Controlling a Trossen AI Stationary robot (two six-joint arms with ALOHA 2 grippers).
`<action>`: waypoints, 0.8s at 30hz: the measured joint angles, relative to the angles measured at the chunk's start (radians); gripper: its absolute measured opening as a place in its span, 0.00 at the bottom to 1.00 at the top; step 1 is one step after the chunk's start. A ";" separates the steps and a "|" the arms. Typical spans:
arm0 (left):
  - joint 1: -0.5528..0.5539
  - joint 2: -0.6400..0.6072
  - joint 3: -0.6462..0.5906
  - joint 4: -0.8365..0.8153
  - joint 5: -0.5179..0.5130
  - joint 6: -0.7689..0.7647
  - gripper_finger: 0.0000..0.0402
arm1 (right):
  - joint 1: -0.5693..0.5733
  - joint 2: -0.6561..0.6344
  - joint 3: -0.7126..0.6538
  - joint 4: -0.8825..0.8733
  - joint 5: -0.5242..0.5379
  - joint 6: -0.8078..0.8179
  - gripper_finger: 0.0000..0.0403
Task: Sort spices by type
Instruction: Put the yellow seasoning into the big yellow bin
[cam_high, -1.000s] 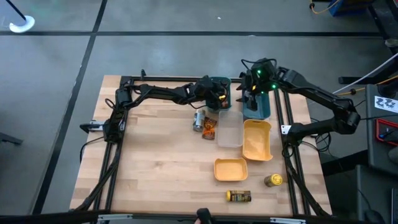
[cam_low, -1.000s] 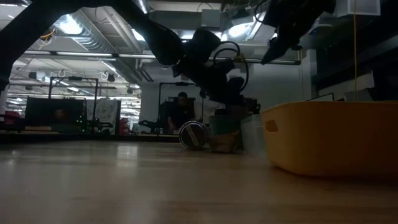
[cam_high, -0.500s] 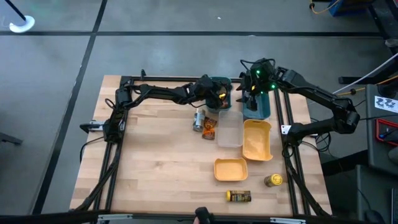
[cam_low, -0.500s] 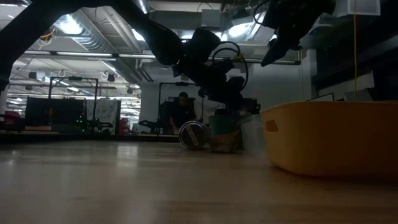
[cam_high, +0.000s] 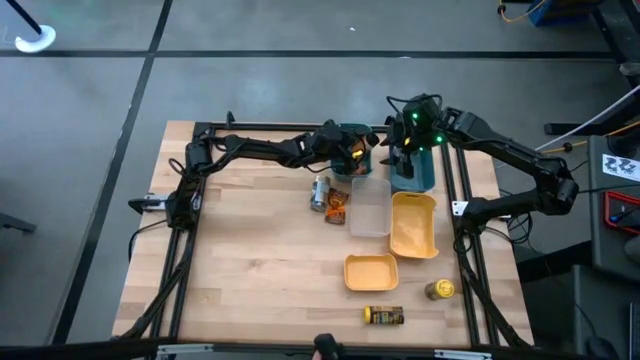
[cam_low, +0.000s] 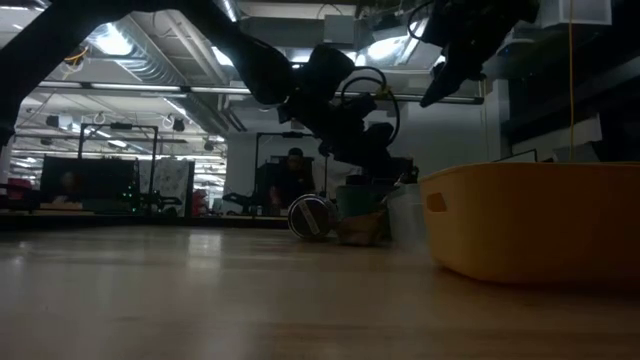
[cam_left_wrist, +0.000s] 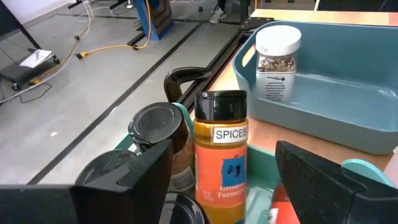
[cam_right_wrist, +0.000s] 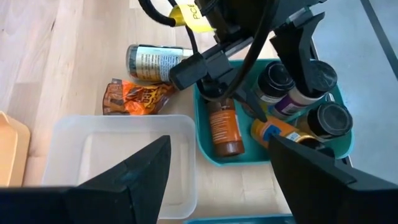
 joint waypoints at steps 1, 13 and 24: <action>0.000 0.000 0.000 0.000 0.000 0.002 0.66 | 0.000 0.000 0.000 -0.003 0.000 0.000 0.67; -0.056 -0.097 0.001 -0.124 0.002 0.009 0.66 | 0.000 0.000 0.000 -0.084 -0.006 0.007 0.67; -0.148 -0.230 0.001 -0.525 0.002 -0.178 0.66 | 0.001 0.000 0.000 -0.135 -0.097 0.086 0.67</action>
